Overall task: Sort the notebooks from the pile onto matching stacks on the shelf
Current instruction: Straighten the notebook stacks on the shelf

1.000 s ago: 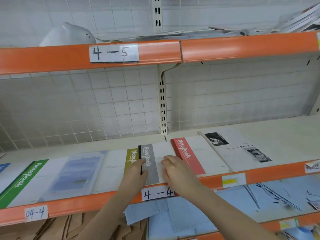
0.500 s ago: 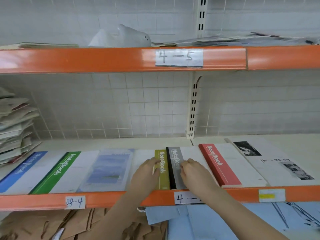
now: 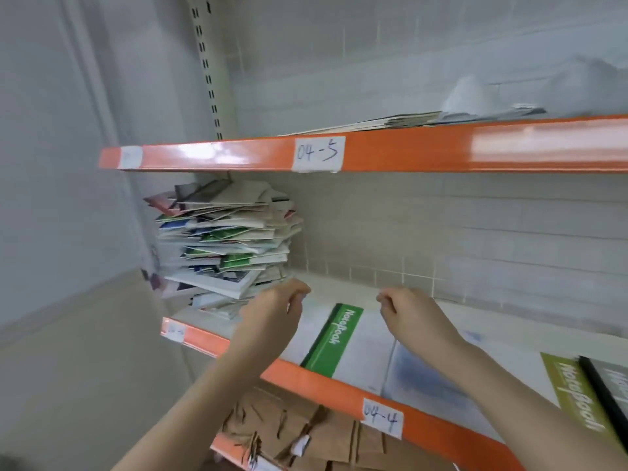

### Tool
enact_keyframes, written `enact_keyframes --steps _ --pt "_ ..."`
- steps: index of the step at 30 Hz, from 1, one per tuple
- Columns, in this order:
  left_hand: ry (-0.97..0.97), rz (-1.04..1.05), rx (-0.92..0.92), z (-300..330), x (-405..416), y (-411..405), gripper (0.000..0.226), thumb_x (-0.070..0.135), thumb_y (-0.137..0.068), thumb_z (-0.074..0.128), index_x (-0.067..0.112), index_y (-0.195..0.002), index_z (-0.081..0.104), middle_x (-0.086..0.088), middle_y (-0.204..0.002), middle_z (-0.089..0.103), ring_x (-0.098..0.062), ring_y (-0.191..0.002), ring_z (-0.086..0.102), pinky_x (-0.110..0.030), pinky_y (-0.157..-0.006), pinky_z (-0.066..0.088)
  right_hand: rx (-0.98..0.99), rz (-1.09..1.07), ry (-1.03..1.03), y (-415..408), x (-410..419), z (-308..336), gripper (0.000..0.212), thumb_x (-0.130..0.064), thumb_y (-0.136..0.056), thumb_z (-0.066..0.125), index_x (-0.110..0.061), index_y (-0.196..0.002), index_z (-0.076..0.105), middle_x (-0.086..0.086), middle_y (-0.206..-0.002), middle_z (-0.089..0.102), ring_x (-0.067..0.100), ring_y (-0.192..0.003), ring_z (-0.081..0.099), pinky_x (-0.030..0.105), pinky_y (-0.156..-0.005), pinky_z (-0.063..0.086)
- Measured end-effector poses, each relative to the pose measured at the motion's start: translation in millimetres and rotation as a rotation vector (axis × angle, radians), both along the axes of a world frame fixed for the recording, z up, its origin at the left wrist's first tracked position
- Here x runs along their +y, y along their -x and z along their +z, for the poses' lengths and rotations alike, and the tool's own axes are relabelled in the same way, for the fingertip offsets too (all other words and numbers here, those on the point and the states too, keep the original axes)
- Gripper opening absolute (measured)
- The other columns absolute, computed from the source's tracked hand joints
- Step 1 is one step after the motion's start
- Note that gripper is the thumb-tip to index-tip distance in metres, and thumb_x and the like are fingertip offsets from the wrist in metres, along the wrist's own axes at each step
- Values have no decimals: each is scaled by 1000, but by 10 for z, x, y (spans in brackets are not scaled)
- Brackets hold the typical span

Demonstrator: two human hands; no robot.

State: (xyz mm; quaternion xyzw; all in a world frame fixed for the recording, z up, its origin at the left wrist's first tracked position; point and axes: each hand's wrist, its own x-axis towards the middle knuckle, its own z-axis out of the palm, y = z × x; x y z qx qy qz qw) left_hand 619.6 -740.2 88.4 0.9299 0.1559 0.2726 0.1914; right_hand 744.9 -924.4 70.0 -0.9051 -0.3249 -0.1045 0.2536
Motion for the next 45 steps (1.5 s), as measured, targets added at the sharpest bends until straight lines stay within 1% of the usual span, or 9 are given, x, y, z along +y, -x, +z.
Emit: enact_keyframes --steps 3,10,15,21,27,33,38,41,45 --pt "-86 71 -105 224 519 227 26 14 -97 47 19 -115 65 2 -112 67 -20 -99 61 -31 -77 47 11 102 -87 145 585 242 26 -16 -96 41 -9 -99 66 8 -91 68 24 -80 61 33 -70 47" --pt "-284 158 -273 685 1576 420 29 4 -94 49 11 -120 60 -6 -123 59 -26 -111 55 -33 -84 42 213 189 -406 96 1650 714 27 -12 -96 44 -27 -84 63 -4 -84 67 25 -81 65 43 -78 54" --pt "-305 159 -137 916 2116 221 45 30 -94 57 18 -135 47 -2 -134 51 -22 -119 50 -36 -95 41 591 191 -741 -81 2148 886 21 -6 -97 43 -2 -105 62 4 -80 63 18 -73 59 37 -81 52" --pt "-288 77 48 1080 2409 -137 66 40 -84 68 24 -142 42 -1 -137 52 -23 -119 51 -36 -97 44 980 295 -1114 -102 2396 1029 24 -4 -97 47 4 -119 52 22 -109 63 25 -81 66 28 -65 59" --pt "-386 2 60 1084 2552 -197 41 45 -94 52 30 -132 55 4 -128 61 -19 -111 58 -32 -87 46 1165 309 -1236 -121 2527 1094 6 -4 -97 46 -2 -99 51 21 -103 61 27 -84 63 30 -59 60" --pt "-423 -116 -160 1008 2520 -165 29 33 -98 49 18 -115 67 1 -105 70 -21 -90 63 -33 -77 49 1299 231 -1298 -144 2502 1137 22 -18 -98 47 2 -107 49 24 -103 61 32 -94 62 38 -70 56" --pt "-310 -206 -174 884 2223 -217 34 32 -91 63 15 -120 65 -2 -118 66 -17 -112 56 -21 -93 39 1387 237 -1344 -135 2459 1202 27 -14 -91 60 -4 -112 46 24 -110 56 37 -95 59 50 -60 58" --pt "-220 -231 -181 856 2073 -241 39 37 -87 65 17 -120 65 0 -120 62 -17 -118 47 -15 -90 27 1377 197 -1315 -137 2441 1187 23 -4 -93 55 0 -114 46 25 -117 52 39 -96 58 46 -47 55" --pt "-265 -107 -214 870 2066 -163 41 45 -95 43 18 -119 63 1 -117 62 -19 -113 48 -30 -91 38 1396 218 -1250 -160 2338 1112 27 11 -94 36 6 -121 36 32 -109 48 47 -109 53 48 -44 53"
